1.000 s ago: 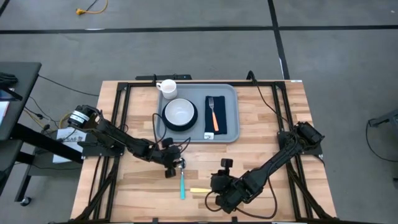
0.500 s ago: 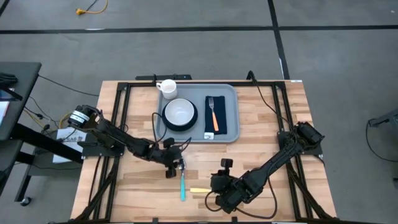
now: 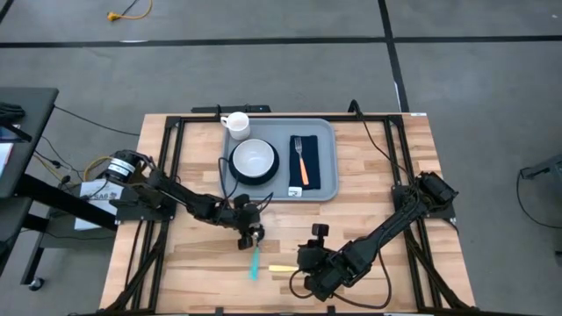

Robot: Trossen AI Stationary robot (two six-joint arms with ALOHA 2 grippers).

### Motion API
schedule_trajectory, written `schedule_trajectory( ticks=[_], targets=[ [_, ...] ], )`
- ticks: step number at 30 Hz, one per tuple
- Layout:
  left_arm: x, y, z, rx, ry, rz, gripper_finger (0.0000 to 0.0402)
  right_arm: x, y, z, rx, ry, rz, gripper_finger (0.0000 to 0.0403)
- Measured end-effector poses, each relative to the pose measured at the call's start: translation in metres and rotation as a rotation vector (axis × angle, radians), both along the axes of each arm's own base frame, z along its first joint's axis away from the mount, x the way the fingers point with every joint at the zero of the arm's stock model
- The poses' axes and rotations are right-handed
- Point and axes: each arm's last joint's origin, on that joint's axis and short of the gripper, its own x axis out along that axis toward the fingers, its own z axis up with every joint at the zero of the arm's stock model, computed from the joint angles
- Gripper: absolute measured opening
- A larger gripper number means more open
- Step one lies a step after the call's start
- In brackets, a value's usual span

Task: Set up tray
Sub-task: Put the blue spoon on the blue napkin to the left of the orange fork

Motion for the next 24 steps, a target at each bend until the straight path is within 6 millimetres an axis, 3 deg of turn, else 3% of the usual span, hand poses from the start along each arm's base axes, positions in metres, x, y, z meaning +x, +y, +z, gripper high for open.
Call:
schedule_trajectory(
  ticks=[24],
  targets=[
    [0.0007,-0.0002,0.0005,-0.018,-0.012,-0.005,0.0144,0.0000,0.0000,0.0000,0.000,0.001,0.000,0.0065]
  ],
)
